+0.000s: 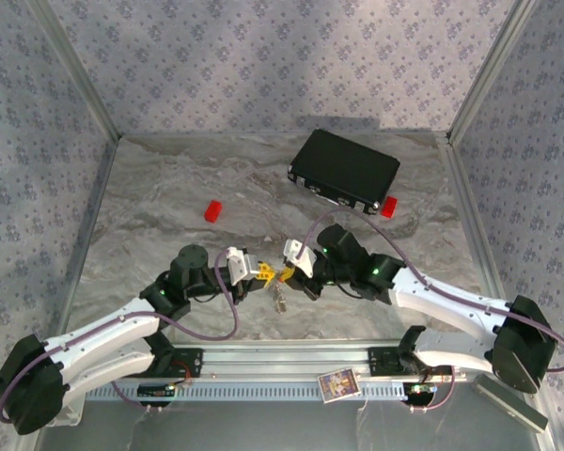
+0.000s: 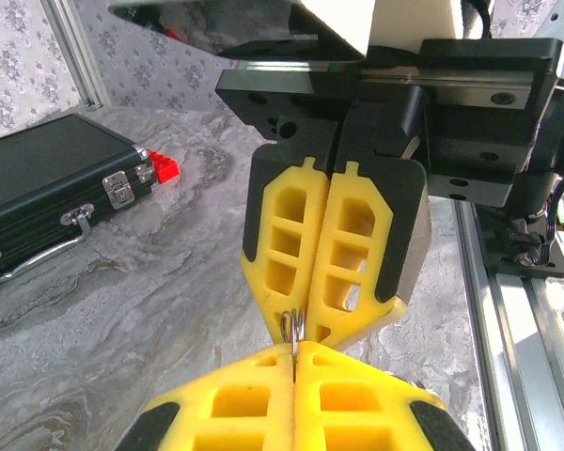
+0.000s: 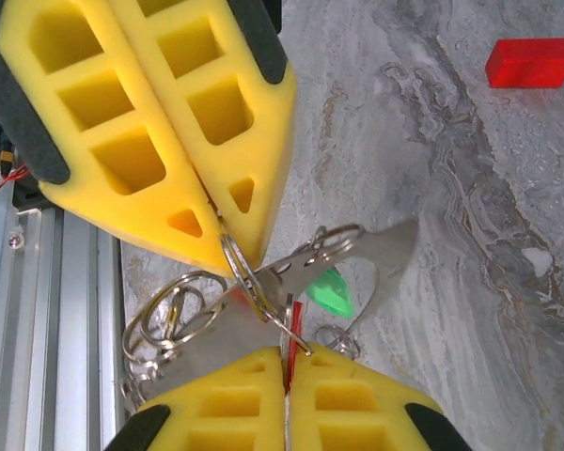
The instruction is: Put the keys on the keyring
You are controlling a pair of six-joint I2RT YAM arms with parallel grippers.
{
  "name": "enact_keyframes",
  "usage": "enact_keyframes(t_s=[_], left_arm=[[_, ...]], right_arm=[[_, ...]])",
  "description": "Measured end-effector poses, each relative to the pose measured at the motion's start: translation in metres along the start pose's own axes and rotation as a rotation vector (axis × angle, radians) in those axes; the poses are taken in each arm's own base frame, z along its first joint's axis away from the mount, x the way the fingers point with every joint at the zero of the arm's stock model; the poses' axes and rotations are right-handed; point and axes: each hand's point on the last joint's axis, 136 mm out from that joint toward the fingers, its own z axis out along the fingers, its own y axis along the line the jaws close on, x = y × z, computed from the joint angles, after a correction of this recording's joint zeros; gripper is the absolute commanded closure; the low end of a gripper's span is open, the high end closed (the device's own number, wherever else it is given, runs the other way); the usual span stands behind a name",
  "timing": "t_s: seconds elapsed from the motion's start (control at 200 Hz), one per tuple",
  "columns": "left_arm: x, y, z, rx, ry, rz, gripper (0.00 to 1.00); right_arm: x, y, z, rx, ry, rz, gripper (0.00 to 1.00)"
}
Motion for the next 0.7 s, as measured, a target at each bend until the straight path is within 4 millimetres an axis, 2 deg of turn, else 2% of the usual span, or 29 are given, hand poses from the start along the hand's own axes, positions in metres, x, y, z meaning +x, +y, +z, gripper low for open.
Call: enact_keyframes(t_s=[0.24, 0.365, 0.42, 0.7], left_arm=[[0.001, 0.001, 0.000, -0.007, 0.002, -0.001, 1.00], [0.001, 0.001, 0.000, -0.008, 0.002, 0.000, 1.00], [0.001, 0.001, 0.000, -0.008, 0.001, 0.000, 1.00], [0.001, 0.001, 0.000, -0.008, 0.001, 0.000, 1.00]], right_arm=[[0.002, 0.000, 0.010, -0.013, 0.026, 0.006, 0.94], [0.002, 0.000, 0.010, -0.012, 0.028, 0.004, 0.78], [0.003, 0.000, 0.010, -0.011, 0.033, -0.003, 0.75], [-0.013, 0.000, -0.009, 0.013, -0.035, -0.031, 0.73]])
